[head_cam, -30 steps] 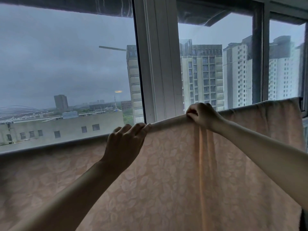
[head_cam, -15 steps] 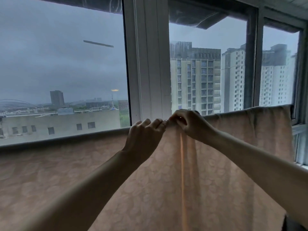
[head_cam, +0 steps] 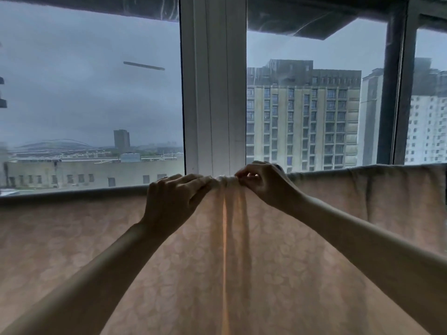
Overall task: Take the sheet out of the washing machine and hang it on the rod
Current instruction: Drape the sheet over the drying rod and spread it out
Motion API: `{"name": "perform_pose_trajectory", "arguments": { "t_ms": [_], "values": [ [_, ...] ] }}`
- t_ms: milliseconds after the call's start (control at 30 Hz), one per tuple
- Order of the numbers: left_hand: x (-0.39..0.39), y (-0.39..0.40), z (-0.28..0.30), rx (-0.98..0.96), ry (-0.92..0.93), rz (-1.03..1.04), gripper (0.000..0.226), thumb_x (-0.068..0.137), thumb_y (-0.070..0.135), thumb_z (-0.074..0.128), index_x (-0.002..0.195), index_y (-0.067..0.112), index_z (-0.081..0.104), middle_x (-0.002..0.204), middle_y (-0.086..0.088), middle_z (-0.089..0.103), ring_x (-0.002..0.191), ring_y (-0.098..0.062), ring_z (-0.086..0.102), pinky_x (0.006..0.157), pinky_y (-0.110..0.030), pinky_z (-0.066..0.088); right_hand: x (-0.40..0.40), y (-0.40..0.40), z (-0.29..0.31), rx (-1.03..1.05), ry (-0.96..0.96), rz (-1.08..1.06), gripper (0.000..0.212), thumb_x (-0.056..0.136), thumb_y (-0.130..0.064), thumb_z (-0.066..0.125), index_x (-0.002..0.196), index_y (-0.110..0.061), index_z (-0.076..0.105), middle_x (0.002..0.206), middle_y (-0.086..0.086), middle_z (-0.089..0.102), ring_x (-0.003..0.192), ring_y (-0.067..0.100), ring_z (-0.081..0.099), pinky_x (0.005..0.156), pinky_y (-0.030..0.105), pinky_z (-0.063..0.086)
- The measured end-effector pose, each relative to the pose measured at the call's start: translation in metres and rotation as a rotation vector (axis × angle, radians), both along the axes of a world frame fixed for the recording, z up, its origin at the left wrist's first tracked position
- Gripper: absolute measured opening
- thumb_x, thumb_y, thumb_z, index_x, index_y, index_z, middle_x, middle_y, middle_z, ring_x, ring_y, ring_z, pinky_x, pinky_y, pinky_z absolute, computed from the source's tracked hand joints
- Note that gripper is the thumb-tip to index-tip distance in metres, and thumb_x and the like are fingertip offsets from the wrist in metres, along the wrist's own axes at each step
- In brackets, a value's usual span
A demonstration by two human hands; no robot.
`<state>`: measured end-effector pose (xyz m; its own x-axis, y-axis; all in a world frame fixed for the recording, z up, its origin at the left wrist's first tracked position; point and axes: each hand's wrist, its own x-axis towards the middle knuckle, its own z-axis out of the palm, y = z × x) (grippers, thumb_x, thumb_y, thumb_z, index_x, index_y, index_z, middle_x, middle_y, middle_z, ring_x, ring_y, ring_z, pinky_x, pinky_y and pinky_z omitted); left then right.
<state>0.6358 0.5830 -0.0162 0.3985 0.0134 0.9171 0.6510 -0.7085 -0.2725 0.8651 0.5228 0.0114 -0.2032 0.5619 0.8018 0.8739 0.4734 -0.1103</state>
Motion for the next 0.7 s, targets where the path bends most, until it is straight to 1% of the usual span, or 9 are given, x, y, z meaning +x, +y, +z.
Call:
{"name": "perform_pose_trajectory", "arguments": {
  "t_ms": [100,233,300,367,433,500,567,633,700],
  "values": [
    [-0.004,-0.002,0.000,-0.014,-0.016,0.020,0.031,0.096,0.047,0.051,0.104,0.027,0.073,0.097,0.010,0.074,0.078,-0.011,0.070,0.058,-0.028,0.055,-0.003,0.007,0.000,0.051,0.034,0.027,0.015,0.086,-0.006,0.065,0.098,-0.011,0.073,0.093,0.000,0.070,0.082,0.004,0.062,0.079,0.008,0.046],
    [-0.005,-0.009,0.000,-0.024,-0.022,0.020,0.031,0.095,0.047,0.052,0.104,0.027,0.073,0.096,0.010,0.074,0.079,-0.010,0.070,0.057,-0.025,0.054,-0.003,0.008,0.002,0.095,-0.002,-0.003,0.014,0.087,-0.002,0.061,0.095,-0.006,0.073,0.088,0.005,0.069,0.080,0.011,0.060,0.075,0.004,0.038],
    [-0.005,-0.012,0.000,-0.035,-0.029,0.035,0.030,0.094,0.048,0.053,0.104,0.028,0.073,0.097,0.011,0.073,0.080,-0.010,0.070,0.058,-0.023,0.053,0.005,0.006,0.007,0.106,-0.014,-0.047,0.013,0.088,-0.001,0.061,0.093,-0.003,0.072,0.087,0.009,0.069,0.081,0.017,0.061,0.076,0.011,0.039],
    [-0.005,-0.014,0.001,-0.023,-0.030,0.060,0.029,0.093,0.048,0.054,0.102,0.029,0.074,0.096,0.013,0.073,0.079,-0.009,0.070,0.058,-0.019,0.048,0.028,0.000,0.013,0.126,0.047,-0.137,0.013,0.088,0.000,0.059,0.089,-0.002,0.072,0.086,0.013,0.070,0.080,0.023,0.062,0.076,0.021,0.040],
    [-0.007,-0.012,0.001,0.000,-0.025,0.075,0.029,0.093,0.047,0.054,0.102,0.029,0.075,0.095,0.012,0.074,0.076,-0.010,0.070,0.058,-0.018,0.045,0.060,-0.008,0.014,0.128,0.121,-0.264,0.015,0.089,0.000,0.057,0.088,-0.002,0.072,0.087,0.014,0.070,0.082,0.025,0.063,0.077,0.023,0.039],
    [-0.006,-0.011,0.002,0.011,-0.022,0.066,0.029,0.093,0.047,0.054,0.102,0.029,0.075,0.094,0.011,0.074,0.074,-0.010,0.070,0.057,-0.018,0.044,0.084,-0.010,0.012,0.087,0.151,-0.384,0.017,0.089,-0.002,0.056,0.089,-0.003,0.073,0.090,0.012,0.073,0.085,0.027,0.066,0.085,0.030,0.045],
    [-0.001,-0.011,0.001,0.010,-0.025,0.049,0.028,0.093,0.046,0.054,0.101,0.029,0.075,0.093,0.011,0.074,0.073,-0.010,0.070,0.057,-0.018,0.045,0.092,-0.008,0.012,0.025,0.137,-0.446,0.018,0.090,-0.006,0.056,0.088,-0.008,0.074,0.091,0.009,0.073,0.089,0.027,0.065,0.092,0.038,0.047],
    [0.004,-0.011,0.001,0.010,-0.025,0.037,0.026,0.092,0.044,0.056,0.101,0.029,0.075,0.092,0.011,0.074,0.073,-0.011,0.070,0.056,-0.020,0.048,0.085,-0.007,0.018,-0.007,0.092,-0.412,0.016,0.089,-0.009,0.058,0.090,-0.012,0.073,0.094,0.006,0.073,0.095,0.025,0.065,0.093,0.036,0.048],
    [0.005,-0.011,0.001,0.013,-0.021,0.036,0.025,0.091,0.043,0.057,0.101,0.028,0.075,0.092,0.010,0.074,0.073,-0.010,0.070,0.057,-0.020,0.047,0.070,-0.010,0.024,-0.051,0.042,-0.303,0.014,0.088,-0.009,0.061,0.097,-0.011,0.072,0.101,0.001,0.071,0.099,0.016,0.064,0.092,0.024,0.046]
  ]
}}
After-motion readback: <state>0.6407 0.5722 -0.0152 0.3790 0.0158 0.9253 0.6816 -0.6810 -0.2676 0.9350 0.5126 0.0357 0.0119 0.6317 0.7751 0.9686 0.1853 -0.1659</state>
